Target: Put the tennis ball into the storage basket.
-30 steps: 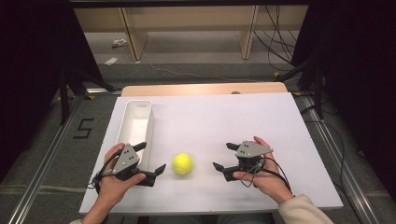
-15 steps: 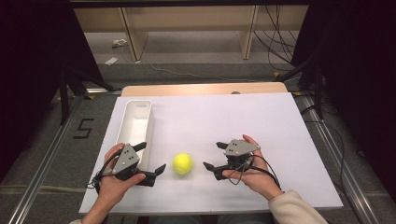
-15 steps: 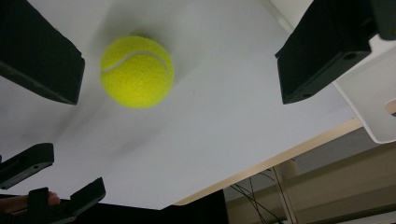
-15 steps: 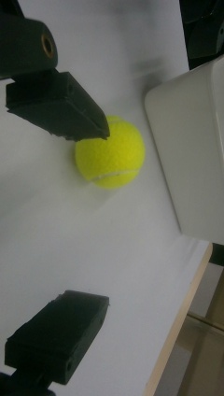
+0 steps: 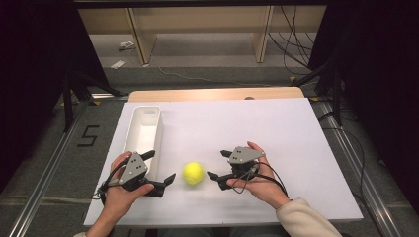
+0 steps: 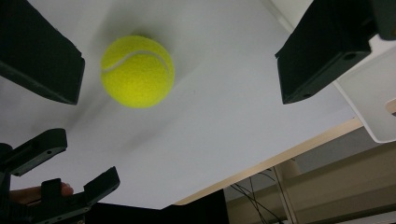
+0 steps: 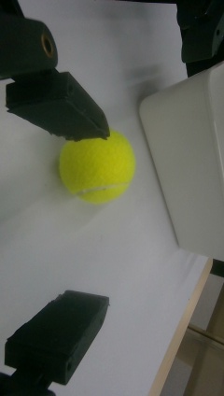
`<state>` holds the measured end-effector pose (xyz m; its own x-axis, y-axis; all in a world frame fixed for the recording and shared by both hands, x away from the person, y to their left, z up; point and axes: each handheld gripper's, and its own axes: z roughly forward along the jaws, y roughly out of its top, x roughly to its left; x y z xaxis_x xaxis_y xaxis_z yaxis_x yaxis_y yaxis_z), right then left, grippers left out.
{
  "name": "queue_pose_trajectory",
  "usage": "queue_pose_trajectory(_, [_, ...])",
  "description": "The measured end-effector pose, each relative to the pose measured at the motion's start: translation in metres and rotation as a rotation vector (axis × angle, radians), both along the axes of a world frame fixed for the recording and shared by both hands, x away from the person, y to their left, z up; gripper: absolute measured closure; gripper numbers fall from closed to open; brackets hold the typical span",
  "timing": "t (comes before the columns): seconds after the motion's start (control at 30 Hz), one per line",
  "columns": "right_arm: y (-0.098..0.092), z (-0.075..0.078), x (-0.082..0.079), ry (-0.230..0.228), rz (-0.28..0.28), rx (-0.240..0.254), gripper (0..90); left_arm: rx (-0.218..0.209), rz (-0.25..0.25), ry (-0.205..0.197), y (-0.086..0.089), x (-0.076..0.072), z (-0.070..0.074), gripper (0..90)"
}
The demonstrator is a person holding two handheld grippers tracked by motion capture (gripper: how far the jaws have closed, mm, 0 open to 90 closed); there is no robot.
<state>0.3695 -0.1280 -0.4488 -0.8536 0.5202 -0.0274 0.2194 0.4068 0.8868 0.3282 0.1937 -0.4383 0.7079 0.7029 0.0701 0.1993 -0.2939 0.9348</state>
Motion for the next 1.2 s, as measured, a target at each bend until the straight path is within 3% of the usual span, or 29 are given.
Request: queue_pose_trajectory(1.2, [0.034,-0.001,0.006,-0.006,0.047,-0.016,16.2,0.009,-0.001,0.001,0.000,0.000,0.000,0.4])
